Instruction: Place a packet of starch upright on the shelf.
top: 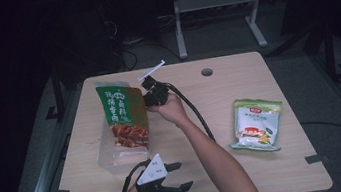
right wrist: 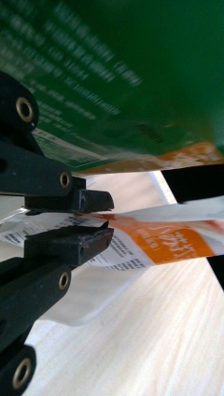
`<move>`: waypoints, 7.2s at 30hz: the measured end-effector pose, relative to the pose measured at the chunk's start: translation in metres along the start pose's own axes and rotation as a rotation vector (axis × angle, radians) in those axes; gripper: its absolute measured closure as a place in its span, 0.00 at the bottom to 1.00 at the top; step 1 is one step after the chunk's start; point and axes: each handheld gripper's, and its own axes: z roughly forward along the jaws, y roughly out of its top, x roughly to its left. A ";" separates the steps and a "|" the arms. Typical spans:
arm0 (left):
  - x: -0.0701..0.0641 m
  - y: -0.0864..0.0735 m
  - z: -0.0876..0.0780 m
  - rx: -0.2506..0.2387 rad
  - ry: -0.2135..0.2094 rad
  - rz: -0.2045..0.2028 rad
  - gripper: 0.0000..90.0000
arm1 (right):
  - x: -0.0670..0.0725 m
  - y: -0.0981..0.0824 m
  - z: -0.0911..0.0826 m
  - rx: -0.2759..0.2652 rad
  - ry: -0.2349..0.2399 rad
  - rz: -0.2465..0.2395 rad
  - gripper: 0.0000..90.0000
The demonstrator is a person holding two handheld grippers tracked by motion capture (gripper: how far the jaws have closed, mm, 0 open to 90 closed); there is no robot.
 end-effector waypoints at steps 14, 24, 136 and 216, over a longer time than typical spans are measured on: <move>-0.001 0.000 0.001 0.003 -0.004 0.001 0.38 | -0.001 -0.011 0.010 0.063 -0.040 -0.009 0.99; -0.001 0.000 0.000 0.001 -0.002 -0.003 0.38 | -0.002 -0.017 0.004 0.066 -0.060 0.018 0.77; 0.012 0.023 0.066 0.071 -0.002 0.016 0.34 | 0.011 -0.206 -0.275 0.006 -0.420 0.232 0.37; 0.020 0.048 0.106 0.072 -0.055 -0.039 0.32 | -0.006 -0.266 -0.300 -0.110 -0.401 0.392 0.99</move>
